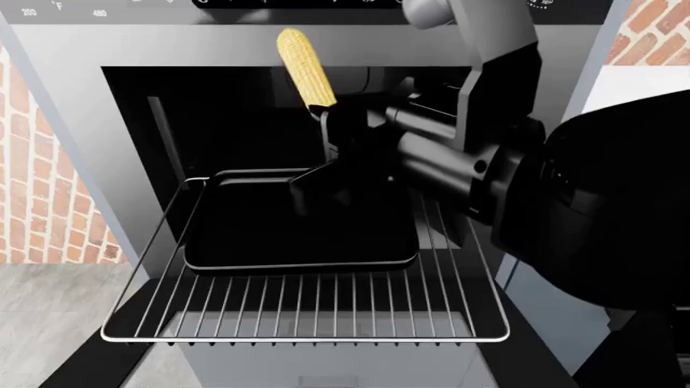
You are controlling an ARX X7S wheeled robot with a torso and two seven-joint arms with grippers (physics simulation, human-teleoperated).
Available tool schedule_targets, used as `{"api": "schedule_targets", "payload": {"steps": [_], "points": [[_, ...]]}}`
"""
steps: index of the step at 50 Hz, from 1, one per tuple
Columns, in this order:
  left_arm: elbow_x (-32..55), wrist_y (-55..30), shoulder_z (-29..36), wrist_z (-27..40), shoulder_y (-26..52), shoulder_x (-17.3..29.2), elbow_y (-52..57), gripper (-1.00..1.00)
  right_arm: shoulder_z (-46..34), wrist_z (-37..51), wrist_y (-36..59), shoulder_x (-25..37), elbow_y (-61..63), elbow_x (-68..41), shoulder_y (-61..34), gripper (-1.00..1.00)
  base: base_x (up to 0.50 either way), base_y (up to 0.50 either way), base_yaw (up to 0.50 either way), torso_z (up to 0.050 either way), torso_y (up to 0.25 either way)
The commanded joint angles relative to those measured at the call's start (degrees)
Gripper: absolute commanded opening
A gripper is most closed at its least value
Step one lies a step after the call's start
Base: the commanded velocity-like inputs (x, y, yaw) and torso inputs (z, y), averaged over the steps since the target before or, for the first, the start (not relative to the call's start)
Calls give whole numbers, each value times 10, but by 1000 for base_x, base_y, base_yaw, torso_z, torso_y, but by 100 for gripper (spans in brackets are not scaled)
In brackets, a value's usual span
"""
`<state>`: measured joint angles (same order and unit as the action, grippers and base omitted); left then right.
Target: Pick the corn from the oven and place it on the plate on the counter.
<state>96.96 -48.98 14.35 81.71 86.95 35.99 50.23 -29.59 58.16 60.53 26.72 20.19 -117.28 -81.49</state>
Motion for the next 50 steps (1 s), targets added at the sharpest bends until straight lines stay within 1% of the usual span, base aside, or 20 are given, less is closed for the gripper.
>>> {"api": "schedule_targets", "payload": {"steps": [1,16,50], "points": [[-2,-3,7,4,6,1,0,100,7,-6,-2,2,0,19,-4,-100,0,0,0,0,0],[-2,2,7,6,-3,6,5,100,9,-15,-10,2,0,38,3,-100,0,-11,0,0,0],[-5,7,14,7,-1,8,7,100,7,-14,-24,6,0,31,-2,-100,0,-500,0,0,0]]}}
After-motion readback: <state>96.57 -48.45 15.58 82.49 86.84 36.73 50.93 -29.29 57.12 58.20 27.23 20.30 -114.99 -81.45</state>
